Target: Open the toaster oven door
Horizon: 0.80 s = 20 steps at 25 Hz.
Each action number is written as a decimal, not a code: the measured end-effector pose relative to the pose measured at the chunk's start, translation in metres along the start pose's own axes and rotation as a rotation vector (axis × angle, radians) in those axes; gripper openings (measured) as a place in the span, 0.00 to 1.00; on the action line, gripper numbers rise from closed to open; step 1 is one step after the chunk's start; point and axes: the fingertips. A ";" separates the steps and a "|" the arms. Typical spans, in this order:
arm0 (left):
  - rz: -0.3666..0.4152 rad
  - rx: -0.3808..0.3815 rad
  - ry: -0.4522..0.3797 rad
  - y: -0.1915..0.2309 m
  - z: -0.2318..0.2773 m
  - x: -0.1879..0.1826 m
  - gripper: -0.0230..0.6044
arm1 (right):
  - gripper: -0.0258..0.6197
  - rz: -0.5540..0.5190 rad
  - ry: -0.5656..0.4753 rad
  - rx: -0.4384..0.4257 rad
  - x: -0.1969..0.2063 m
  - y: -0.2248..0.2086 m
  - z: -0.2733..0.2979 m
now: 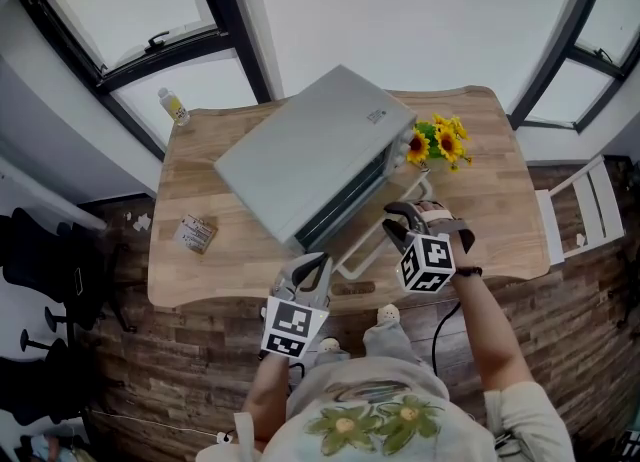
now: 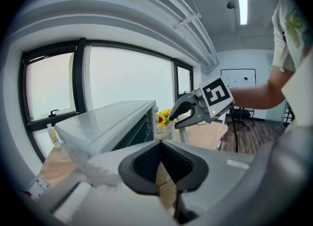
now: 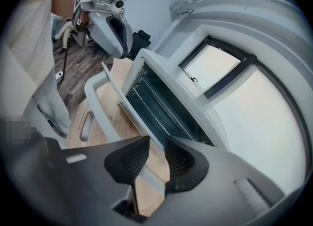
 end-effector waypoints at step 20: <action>0.002 0.010 0.004 0.002 0.002 0.002 0.04 | 0.20 0.029 0.002 0.010 0.012 0.008 -0.005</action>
Point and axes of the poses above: the fingertips, and each gripper's own axes: z forward along the fingers, y to its left, x out of its underside, and after that the axes turned 12 degrees about z, right-handed
